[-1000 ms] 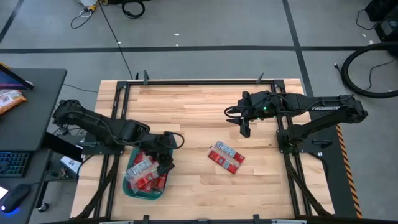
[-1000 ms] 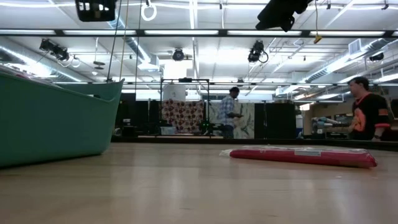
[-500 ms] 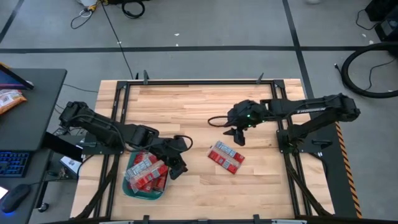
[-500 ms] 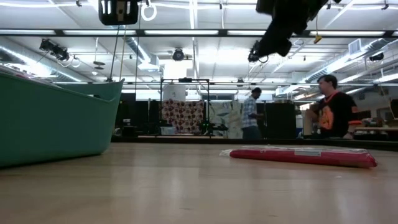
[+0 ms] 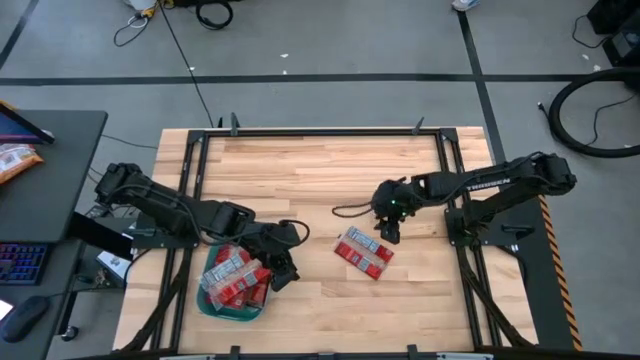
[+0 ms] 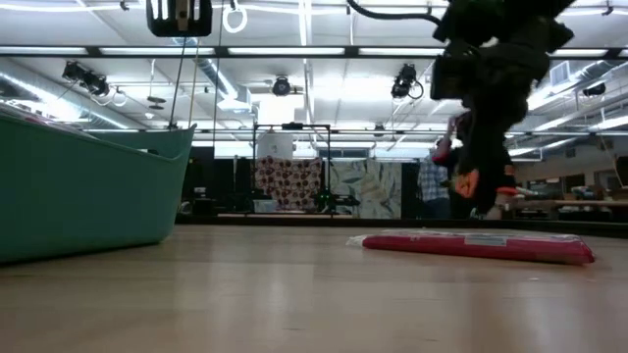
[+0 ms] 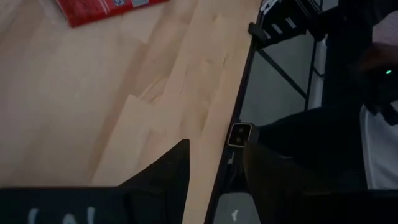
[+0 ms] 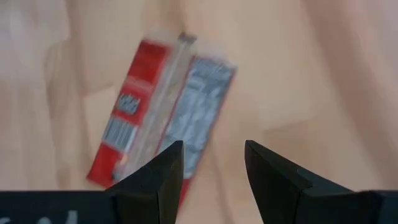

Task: Sort popcorn bags into baskets
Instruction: Put the red popcorn bag into the green bin

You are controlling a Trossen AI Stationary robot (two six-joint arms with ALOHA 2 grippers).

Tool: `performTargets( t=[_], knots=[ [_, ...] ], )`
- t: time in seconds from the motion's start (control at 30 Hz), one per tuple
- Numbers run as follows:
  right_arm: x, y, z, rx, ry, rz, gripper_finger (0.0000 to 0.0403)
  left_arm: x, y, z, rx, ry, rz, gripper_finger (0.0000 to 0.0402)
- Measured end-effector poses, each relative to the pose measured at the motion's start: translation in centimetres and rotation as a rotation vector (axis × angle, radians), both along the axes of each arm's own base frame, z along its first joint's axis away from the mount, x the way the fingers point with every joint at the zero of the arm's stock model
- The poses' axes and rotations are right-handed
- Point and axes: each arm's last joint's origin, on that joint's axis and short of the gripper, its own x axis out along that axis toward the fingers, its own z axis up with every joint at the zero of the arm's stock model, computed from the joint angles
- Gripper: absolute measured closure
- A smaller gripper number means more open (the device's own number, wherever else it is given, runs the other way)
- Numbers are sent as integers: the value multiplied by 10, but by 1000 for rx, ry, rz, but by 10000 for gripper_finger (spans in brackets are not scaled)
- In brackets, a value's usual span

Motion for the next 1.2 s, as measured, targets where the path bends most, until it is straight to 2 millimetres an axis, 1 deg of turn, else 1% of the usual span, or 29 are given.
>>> performTargets(
  t=[0.1,0.2,0.3,0.4,0.5,0.63,0.77,0.9,1.0,1.1,1.2],
  knots=[
    [-4,11,-13,42,-2,50,227,1,2,0,7,-6,13,249],
    [-6,26,-20,50,-30,131,227,2,6,0,24,-12,38,249],
    [-8,40,-24,0,-60,186,227,5,12,0,26,-14,62,249],
    [-9,49,-27,-67,-90,215,227,7,18,1,32,-22,97,249],
    [-10,56,-31,-112,-128,272,227,10,23,2,91,-59,162,249],
    [-13,61,-47,-165,-151,356,227,15,25,0,187,-115,225,249],
    [-13,63,-63,-190,-130,372,227,18,22,-4,189,-109,216,249],
    [-4,66,-75,-205,-145,400,227,19,19,-4,134,-102,210,249],
    [9,70,-84,-231,-219,438,227,18,16,-3,122,-104,208,249],
    [31,70,-87,-239,-305,423,227,18,14,-3,118,-112,202,249],
    [53,70,-86,-237,-333,407,227,19,13,-2,114,-120,201,249]
  ],
)
